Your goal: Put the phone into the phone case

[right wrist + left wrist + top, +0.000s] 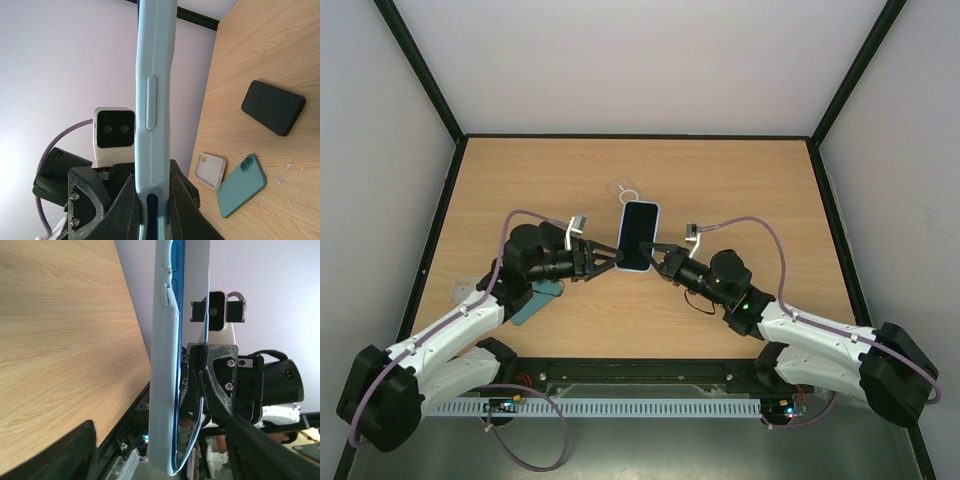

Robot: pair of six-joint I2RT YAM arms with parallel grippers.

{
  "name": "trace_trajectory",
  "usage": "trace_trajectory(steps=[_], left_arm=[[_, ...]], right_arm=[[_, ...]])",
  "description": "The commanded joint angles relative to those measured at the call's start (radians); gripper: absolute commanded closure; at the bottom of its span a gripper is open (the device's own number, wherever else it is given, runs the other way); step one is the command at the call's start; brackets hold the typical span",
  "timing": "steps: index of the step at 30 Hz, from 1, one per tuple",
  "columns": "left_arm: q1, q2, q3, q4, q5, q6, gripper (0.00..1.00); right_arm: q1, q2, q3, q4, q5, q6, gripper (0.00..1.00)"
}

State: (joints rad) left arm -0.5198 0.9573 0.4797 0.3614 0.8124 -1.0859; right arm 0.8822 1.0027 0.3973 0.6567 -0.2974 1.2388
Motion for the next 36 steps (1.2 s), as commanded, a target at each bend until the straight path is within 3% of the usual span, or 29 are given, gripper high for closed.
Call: trace_trajectory(steps=[1,5,9,19,21,23,26,31,33,36], left_arm=[[-0.018,0.02,0.003,0.054,0.011,-0.024,0.37],[-0.023,0.036,0.02,0.008,-0.008,-0.013,0.67],[-0.023,0.048,0.074,-0.161,-0.08,0.076,0.95],[-0.025,0.069,0.105,-0.238,-0.131,0.099,0.96],[-0.023,0.071,0.104,-0.251,-0.151,0.1,0.89],[-0.022,0.074,0.114,-0.284,-0.179,0.113,0.73],[-0.022,0.07,0.13,-0.369,-0.277,0.14,0.41],[-0.006,0.068,0.143,-0.482,-0.407,0.176,0.11],[0.013,0.084,0.16,-0.534,-0.451,0.191,0.02],[0.064,0.121,0.187,-0.627,-0.513,0.207,0.0]], right_arm=[[0.001,0.01,0.048,0.12,0.04,0.017,0.93],[0.0,0.021,0.041,0.118,0.04,0.016,0.93],[0.001,0.034,0.037,0.032,0.051,-0.013,0.93],[0.0,0.049,0.015,-0.049,0.081,-0.08,0.93],[-0.002,0.043,0.017,-0.071,0.104,-0.108,0.94],[-0.006,0.038,0.029,-0.111,0.123,-0.137,0.94],[-0.03,0.036,0.059,-0.21,0.144,-0.173,0.94],[-0.134,0.053,0.076,-0.287,0.057,-0.203,0.94],[-0.179,0.076,0.079,-0.312,0.011,-0.22,0.93],[-0.25,0.125,0.094,-0.36,-0.062,-0.257,0.93]])
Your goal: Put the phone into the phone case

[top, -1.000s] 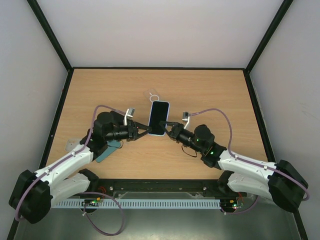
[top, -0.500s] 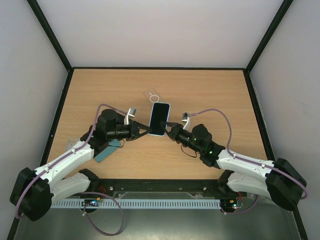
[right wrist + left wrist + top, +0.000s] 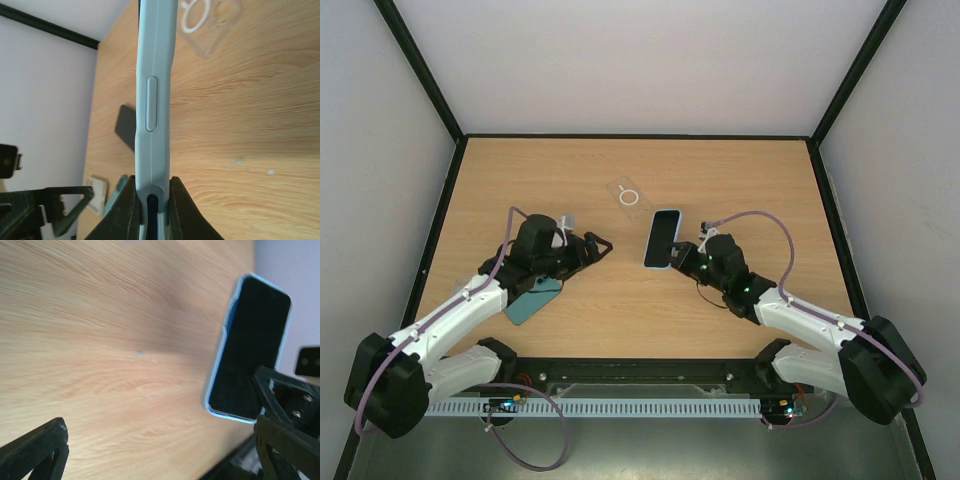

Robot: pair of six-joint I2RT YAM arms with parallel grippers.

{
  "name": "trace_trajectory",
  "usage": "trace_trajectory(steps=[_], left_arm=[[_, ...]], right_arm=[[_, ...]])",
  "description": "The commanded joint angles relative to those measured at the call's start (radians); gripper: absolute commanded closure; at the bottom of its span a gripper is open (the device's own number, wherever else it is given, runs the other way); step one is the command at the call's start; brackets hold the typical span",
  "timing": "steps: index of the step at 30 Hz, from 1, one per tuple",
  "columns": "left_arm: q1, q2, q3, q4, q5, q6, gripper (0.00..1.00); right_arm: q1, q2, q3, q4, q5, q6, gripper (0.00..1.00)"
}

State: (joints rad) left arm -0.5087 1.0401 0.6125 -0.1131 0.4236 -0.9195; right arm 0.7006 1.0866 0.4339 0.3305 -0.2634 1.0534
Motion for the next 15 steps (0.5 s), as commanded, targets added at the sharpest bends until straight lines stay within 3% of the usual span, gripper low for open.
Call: trace_trajectory(steps=[1,15], left_arm=[[0.074,0.048,0.056,-0.171,-0.134,0.044,0.0],[0.359,-0.066,-0.123,-0.209,-0.333,-0.088,0.01]], right_arm=[[-0.091,0.057,0.057,-0.038,-0.125,-0.082,0.93],[-0.27,0.239,0.066,-0.115,-0.231,-0.2,0.88]])
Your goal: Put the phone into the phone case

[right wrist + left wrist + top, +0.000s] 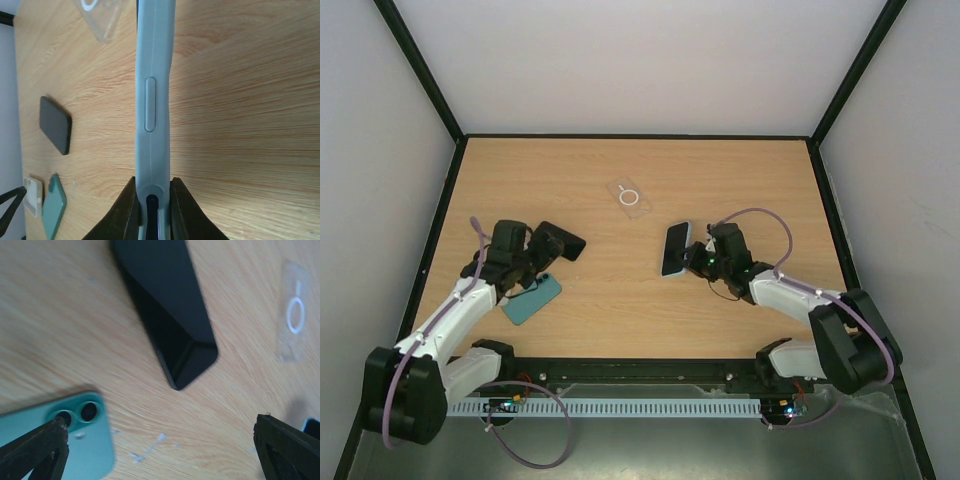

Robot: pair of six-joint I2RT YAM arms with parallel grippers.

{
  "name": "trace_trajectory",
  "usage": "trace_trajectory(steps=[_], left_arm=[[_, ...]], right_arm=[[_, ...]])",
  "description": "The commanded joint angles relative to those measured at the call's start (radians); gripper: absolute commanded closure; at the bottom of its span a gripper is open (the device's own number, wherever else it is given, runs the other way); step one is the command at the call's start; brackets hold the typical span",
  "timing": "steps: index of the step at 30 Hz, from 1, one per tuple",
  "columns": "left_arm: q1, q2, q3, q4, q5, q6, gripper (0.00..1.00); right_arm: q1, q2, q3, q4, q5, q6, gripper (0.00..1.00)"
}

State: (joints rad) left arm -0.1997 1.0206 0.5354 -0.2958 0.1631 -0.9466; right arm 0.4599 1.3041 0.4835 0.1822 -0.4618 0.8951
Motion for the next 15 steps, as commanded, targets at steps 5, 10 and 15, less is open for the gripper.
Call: trace_trajectory(steps=[5,10,15], left_arm=[[0.098,-0.057,-0.046,-0.042,-0.101,-0.072,0.01],[0.119,-0.015,-0.004,-0.102,-0.146,-0.093,0.01],[0.167,0.01,0.035,-0.17,-0.196,-0.12,0.03]], right_arm=[[-0.07,0.076,-0.01,0.056,-0.039,-0.059,0.84],[-0.086,0.126,0.004,0.026,-0.035,-0.075,0.77],[-0.086,0.093,0.02,-0.052,0.018,-0.087,0.61]])
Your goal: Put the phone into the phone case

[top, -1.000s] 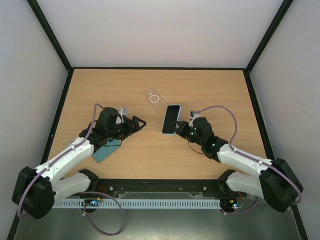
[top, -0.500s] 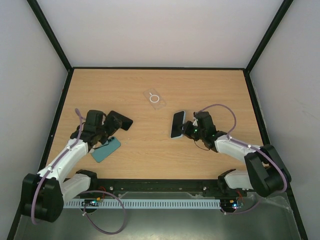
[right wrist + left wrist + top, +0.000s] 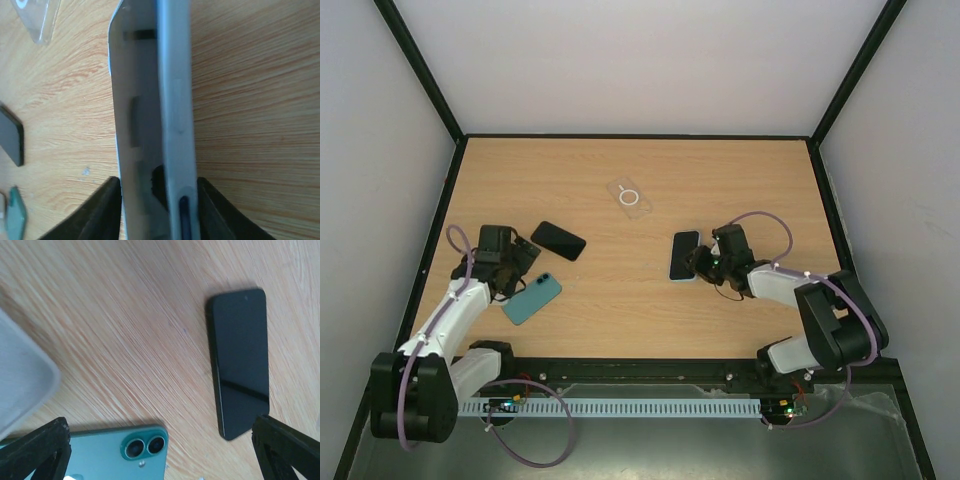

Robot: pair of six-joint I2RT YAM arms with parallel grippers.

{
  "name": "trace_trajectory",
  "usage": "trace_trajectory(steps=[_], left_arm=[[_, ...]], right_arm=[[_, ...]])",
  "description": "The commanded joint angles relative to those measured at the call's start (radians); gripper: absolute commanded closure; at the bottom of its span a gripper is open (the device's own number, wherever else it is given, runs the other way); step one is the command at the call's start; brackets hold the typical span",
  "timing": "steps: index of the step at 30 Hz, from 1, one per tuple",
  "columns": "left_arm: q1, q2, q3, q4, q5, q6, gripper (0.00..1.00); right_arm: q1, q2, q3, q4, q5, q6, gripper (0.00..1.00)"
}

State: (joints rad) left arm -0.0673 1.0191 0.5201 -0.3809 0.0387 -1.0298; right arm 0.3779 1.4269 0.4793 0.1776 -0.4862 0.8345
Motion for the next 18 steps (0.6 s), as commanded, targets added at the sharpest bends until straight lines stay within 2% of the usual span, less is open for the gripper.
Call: trace_trajectory(steps=[1,3,5,9,12,15,18], left_arm=[[0.05,0.014,0.061,-0.102,-0.091,-0.045,0.04],[0.087,0.021,0.086,-0.144,-0.128,-0.071,0.08],[0.119,0.028,0.106,-0.177,-0.158,-0.089,0.11],[0.179,0.028,0.135,-0.248,-0.204,-0.136,0.16],[0.216,0.027,0.126,-0.233,-0.231,-0.143,0.26],[0.265,0.065,0.117,-0.191,-0.187,-0.141,0.43],[0.274,0.119,0.122,-0.142,-0.124,-0.159,0.52]], right_arm=[[-0.005,-0.051,0.026,-0.064,0.053,-0.028,0.58],[-0.005,-0.088,0.026,-0.088,0.069,-0.023,0.49],[-0.004,-0.128,0.023,-0.101,0.073,-0.003,0.35],[-0.004,-0.188,0.025,-0.11,0.045,0.029,0.21],[-0.004,-0.232,0.03,-0.137,0.041,0.029,0.18],[-0.003,-0.28,0.026,-0.15,0.029,0.03,0.18],[-0.004,-0.335,0.009,-0.142,0.028,0.048,0.19]])
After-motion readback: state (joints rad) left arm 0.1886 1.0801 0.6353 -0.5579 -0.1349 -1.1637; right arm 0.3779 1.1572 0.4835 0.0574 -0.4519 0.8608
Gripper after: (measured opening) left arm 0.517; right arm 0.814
